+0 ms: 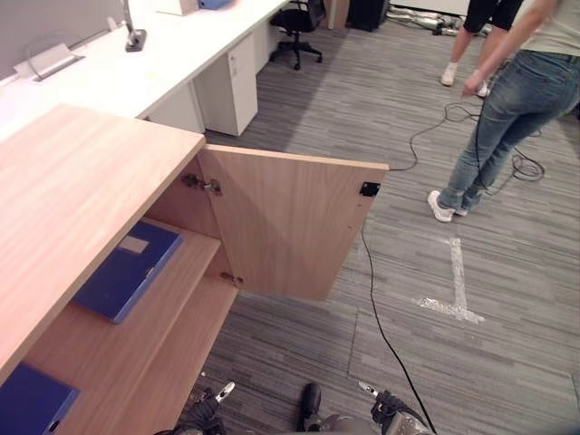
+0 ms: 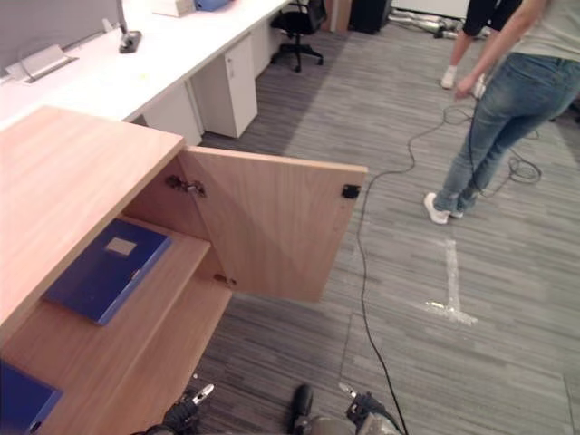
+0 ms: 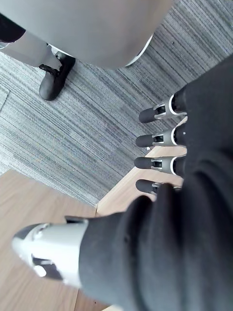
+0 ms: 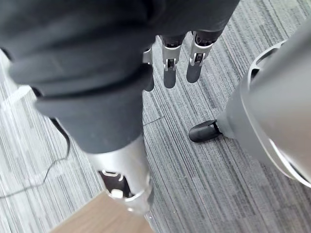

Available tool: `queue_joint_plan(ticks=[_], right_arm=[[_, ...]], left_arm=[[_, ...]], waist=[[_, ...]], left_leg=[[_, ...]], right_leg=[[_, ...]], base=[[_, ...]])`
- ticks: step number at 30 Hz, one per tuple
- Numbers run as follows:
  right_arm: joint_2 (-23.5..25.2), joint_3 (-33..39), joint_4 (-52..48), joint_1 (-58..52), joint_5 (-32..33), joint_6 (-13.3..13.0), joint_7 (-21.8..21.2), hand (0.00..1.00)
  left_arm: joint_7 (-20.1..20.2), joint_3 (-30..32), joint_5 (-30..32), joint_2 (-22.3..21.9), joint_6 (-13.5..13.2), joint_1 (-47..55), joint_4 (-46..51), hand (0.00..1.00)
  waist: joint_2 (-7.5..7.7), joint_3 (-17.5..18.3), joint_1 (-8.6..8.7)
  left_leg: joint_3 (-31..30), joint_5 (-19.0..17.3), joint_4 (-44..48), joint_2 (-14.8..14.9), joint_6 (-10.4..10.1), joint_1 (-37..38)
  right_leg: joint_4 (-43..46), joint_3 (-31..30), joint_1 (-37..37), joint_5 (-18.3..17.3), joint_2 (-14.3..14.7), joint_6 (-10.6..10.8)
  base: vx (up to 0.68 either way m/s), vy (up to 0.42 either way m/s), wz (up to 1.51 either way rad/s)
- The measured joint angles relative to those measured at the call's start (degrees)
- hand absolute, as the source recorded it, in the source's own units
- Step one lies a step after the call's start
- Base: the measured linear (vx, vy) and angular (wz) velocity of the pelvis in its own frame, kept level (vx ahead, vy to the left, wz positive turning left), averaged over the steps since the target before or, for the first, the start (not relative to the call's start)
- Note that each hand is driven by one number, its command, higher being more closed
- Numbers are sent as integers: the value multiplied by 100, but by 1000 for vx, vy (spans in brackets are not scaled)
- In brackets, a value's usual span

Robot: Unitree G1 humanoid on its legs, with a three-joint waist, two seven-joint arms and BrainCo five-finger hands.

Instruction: Walk over to the cabinet, pick up the folder, carry it to the office cabinet, place the folder inside the office cabinet, then close the office cabinet door

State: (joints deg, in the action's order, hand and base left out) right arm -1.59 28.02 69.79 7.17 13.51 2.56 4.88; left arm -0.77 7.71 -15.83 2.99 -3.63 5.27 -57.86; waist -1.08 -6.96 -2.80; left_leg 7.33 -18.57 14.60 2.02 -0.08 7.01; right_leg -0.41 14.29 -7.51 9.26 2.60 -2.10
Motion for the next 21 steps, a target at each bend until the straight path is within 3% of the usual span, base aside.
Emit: queue_joint_plan(ticks=[7,10,13,16,17,19,20,21], right_arm=[[-49,-357,-944,457,900,-198,147,0],[-188,-520,-1392,886,1218,-341,148,0],[-423,-615,-1391,1516,1410,-515,144,0],[-881,-774,-1389,1763,1524,-578,151,0],[-1025,-781,-1368,1889,1610,-639,156,0],[-1234,-779,-1285,2208,1761,-711,151,0],[-1328,-790,-1161,2425,1857,-731,145,0],[-1380,-832,-1084,2508,1931,-732,144,0]], left_arm=[[7,6,53,88,-18,-18,-10,0],[15,44,92,151,-39,47,5,0],[23,80,222,230,-30,252,-49,0],[38,121,229,219,-33,362,-101,0],[48,151,228,219,-41,411,-100,0],[66,174,220,217,-55,500,-106,0],[75,174,215,229,-59,533,-111,0],[91,155,216,242,-48,609,-132,0]], waist=[[-41,-176,19],[-54,-176,14],[-123,-151,-17],[-142,-53,-120],[-120,-50,-179],[-102,-55,-168],[-134,-33,-188],[-119,31,-217]], left_leg=[[300,66,354,-304,114,-95],[294,105,-48,-407,184,16],[286,289,-95,-442,168,-50],[96,400,255,-539,134,-266],[-58,197,366,-551,281,-379],[-320,-3,159,-458,186,-583],[-310,311,-27,-289,40,-692],[-266,485,-192,-335,166,-614]], right_leg=[[1183,-71,-643,-134,-313,-87],[1759,472,-731,-845,-550,-85],[1043,298,-532,-479,-344,-96],[303,152,-235,-207,-362,-156],[109,84,-145,-106,-417,-151],[-134,52,-24,43,-490,-68],[-237,32,41,132,-501,12],[-330,8,86,204,-518,102]], base=[[-72,111,-38],[21,43,16],[47,32,-17],[39,31,-17],[-2,34,-17],[-55,5,-16],[-44,29,-13],[-11,50,-10]])
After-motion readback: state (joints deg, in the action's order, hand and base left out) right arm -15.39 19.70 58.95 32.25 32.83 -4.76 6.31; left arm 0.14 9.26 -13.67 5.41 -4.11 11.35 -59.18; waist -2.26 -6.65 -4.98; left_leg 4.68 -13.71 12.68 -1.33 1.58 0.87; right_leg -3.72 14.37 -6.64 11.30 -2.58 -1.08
